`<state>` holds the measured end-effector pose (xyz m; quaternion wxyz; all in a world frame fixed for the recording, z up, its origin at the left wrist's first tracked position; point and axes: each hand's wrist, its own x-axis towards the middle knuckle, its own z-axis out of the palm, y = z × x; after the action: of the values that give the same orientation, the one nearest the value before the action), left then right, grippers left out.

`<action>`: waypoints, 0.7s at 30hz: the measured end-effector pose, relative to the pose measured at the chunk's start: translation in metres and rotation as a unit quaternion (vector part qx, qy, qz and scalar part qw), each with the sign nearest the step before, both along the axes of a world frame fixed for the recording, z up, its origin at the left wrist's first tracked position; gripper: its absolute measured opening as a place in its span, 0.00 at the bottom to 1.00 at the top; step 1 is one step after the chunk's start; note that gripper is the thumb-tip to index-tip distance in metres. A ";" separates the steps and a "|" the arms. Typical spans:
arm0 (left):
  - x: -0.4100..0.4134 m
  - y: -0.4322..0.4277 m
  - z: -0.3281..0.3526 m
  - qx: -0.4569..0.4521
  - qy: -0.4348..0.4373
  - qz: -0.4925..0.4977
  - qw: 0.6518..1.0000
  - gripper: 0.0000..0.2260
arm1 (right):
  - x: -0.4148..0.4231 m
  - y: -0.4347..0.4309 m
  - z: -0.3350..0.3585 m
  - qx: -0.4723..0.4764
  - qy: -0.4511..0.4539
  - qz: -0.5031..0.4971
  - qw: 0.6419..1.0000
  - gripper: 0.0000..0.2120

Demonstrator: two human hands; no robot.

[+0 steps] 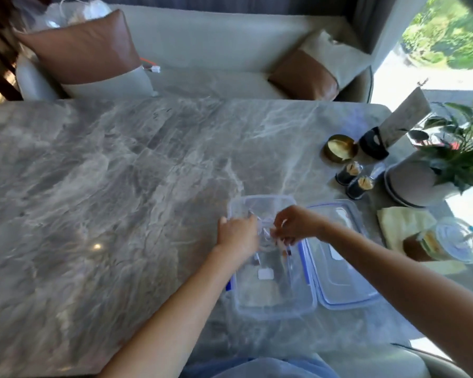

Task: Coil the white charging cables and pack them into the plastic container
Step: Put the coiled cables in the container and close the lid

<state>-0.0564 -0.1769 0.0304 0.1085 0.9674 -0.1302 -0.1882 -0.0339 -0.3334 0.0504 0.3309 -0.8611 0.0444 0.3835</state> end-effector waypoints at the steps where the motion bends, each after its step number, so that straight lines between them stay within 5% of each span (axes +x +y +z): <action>1: -0.005 -0.008 -0.007 0.030 0.012 -0.018 0.999 0.17 | -0.002 -0.001 -0.009 -0.031 0.007 0.043 0.999 0.12; 5: -0.019 -0.028 -0.028 0.099 0.044 -0.062 0.992 0.15 | -0.007 0.002 -0.035 -0.180 0.022 0.229 0.956 0.16; 8: -0.022 -0.032 -0.037 0.140 0.060 -0.085 0.985 0.13 | -0.011 0.010 -0.052 -0.240 -0.058 0.282 0.927 0.08; 11: -0.025 -0.035 -0.046 0.162 0.066 -0.076 0.982 0.15 | -0.014 0.016 -0.068 -0.267 -0.105 0.310 0.907 0.16; 16: -0.031 -0.040 -0.055 0.121 0.069 -0.013 0.990 0.23 | -0.013 0.016 -0.077 -0.298 -0.117 0.361 0.876 0.17; 21: -0.031 -0.037 -0.055 0.064 0.074 0.038 0.994 0.17 | -0.013 0.015 -0.080 -0.310 -0.125 0.385 0.860 0.18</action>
<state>-0.0871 -0.2143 -0.0242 0.0632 0.9600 -0.0726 -0.2628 -0.0466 -0.3183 -0.0298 -0.1248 -0.9083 -0.2155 0.3360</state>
